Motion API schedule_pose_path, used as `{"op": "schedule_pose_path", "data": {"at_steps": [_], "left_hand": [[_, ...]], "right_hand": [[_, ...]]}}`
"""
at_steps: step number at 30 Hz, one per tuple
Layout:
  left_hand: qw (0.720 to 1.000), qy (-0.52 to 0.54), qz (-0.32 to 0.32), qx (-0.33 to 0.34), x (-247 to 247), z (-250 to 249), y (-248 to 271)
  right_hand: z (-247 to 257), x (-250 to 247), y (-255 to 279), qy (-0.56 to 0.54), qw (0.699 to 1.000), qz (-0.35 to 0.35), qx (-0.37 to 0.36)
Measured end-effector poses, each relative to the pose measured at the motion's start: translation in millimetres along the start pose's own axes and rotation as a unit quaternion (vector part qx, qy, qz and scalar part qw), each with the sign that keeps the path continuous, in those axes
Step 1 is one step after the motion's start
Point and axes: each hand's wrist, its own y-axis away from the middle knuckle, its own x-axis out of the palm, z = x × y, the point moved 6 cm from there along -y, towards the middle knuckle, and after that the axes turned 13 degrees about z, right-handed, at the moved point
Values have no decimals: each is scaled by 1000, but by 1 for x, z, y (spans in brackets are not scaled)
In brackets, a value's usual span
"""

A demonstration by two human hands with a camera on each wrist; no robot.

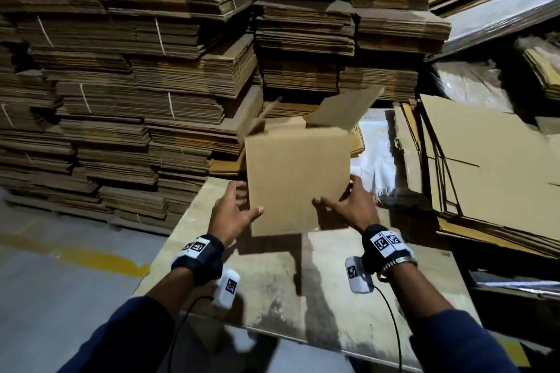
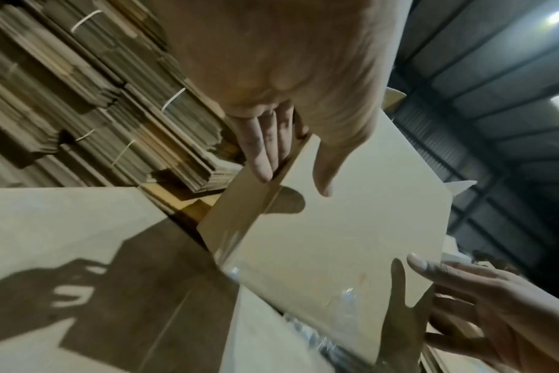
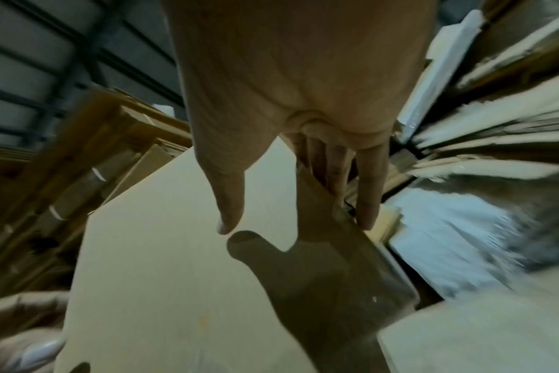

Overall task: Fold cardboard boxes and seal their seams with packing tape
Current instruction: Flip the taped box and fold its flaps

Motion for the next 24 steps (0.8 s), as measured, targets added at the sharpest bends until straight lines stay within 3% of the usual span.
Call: {"op": "schedule_pose_path", "data": {"at_steps": [4, 8, 12, 15, 18, 21, 24], "left_hand": [[992, -35, 66, -101, 26, 56, 14], [966, -167, 135, -142, 43, 104, 29], [962, -189, 91, -174, 48, 109, 43], [972, -171, 30, -159, 45, 91, 41], [969, -212, 27, -123, 51, 66, 33], [955, -283, 49, -79, 66, 46, 25], [945, -323, 41, -12, 72, 28, 22]], "right_hand": [[-70, 40, 6, 35, 993, 70, 87], [-120, 69, 24, 23, 982, 146, 117], [-140, 77, 39, 10, 979, 160, 125], [-141, 67, 42, 10, 986, 105, 132], [-129, 54, 38, 68, 989, 37, 123], [-102, 52, 31, 158, 985, -2, 61], [-78, 62, 24, 188, 982, 2, -16]]}}
